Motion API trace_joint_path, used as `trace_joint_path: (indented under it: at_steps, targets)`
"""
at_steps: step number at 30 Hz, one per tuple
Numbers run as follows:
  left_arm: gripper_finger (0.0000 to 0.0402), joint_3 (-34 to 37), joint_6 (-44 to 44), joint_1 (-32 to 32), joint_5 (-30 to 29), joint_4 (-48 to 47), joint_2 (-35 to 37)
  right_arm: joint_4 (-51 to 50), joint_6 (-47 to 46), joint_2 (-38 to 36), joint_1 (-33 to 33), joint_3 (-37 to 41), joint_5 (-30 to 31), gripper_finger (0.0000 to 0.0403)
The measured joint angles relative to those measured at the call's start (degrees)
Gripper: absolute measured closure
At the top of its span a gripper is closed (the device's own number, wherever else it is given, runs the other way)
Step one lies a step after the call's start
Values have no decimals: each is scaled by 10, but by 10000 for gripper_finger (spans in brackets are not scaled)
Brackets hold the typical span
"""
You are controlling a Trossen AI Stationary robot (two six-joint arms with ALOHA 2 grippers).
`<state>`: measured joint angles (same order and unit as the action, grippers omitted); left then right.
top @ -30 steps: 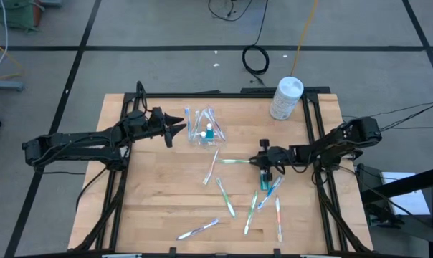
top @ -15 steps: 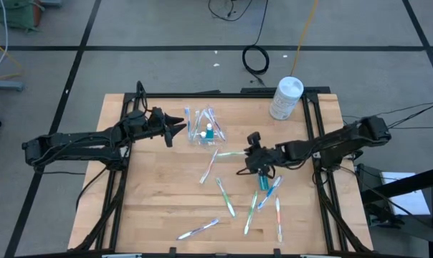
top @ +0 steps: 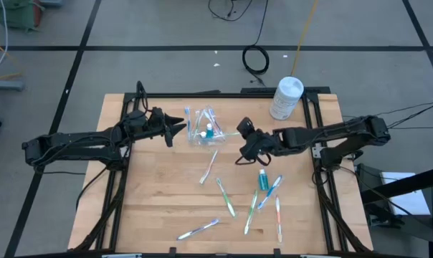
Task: Pick & Place toothbrushing station
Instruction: Put the green toothbrush into the transparent organizer
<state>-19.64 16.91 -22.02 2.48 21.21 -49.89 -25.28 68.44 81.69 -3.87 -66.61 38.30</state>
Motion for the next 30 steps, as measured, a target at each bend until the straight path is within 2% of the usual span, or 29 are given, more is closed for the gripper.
trace_joint_path:
  at_steps: [4,9,13,24,30]
  targets:
    - [236,0,0,0,0,0,0,-4,71,0,20,0,18,360]
    - [236,0,0,0,0,0,0,19,110,0,44,21,-37,360]
    - [236,0,0,0,0,0,0,47,165,0,55,50,-37,360]
    - [236,0,0,0,0,0,0,230,328,0,70,136,-39,360]
    - [236,0,0,0,0,0,0,283,358,0,76,167,-41,351]
